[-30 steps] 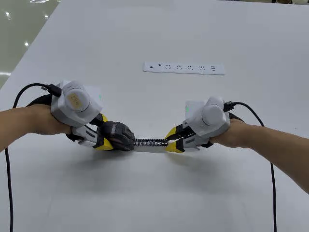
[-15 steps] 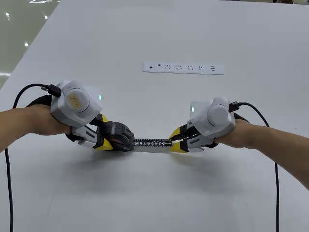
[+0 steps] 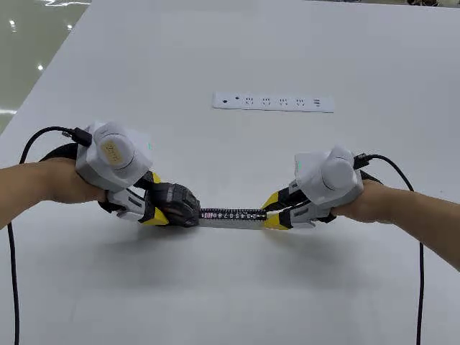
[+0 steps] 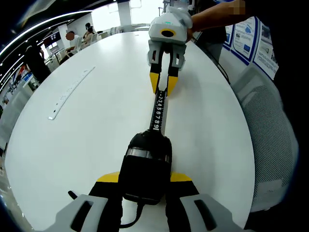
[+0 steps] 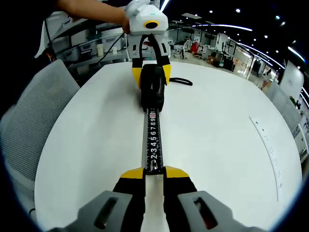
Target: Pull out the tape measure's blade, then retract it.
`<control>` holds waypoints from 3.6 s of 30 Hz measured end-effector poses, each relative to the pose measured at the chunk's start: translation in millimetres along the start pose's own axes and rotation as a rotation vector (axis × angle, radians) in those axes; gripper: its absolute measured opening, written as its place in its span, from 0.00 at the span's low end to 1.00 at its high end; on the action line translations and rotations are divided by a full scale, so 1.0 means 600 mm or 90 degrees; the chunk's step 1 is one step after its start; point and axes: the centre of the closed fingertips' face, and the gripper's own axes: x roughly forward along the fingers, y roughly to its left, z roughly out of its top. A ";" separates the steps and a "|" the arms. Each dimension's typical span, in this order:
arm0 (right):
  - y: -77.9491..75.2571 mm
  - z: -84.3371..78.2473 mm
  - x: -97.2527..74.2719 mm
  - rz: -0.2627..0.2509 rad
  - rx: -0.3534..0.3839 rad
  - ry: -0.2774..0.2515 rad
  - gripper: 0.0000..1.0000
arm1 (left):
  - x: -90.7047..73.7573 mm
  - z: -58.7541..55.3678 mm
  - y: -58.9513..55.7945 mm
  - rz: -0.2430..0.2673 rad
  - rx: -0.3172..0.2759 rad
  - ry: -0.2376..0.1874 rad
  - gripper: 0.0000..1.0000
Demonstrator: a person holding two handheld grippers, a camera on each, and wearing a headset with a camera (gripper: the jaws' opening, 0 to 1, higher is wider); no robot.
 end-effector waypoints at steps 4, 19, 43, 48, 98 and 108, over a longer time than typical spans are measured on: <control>0.001 -0.004 -0.002 0.000 0.002 0.000 0.12 | 0.000 0.000 0.000 0.001 0.000 0.000 0.31; 0.001 -0.020 -0.017 0.000 0.003 -0.001 0.12 | -0.001 0.002 -0.002 0.001 -0.003 -0.002 0.31; -0.003 -0.067 -0.055 -0.007 0.019 0.010 0.12 | 0.001 0.001 0.000 0.001 -0.003 0.000 0.31; -0.003 -0.074 -0.061 -0.008 0.020 0.014 0.12 | 0.001 0.002 -0.001 0.002 -0.003 0.000 0.31; -0.002 -0.147 -0.126 -0.042 0.022 0.081 0.13 | 0.004 0.004 -0.001 0.001 -0.008 0.003 0.31; -0.007 -0.150 -0.127 -0.040 0.004 0.095 0.14 | 0.005 0.004 0.000 -0.004 -0.010 0.011 0.31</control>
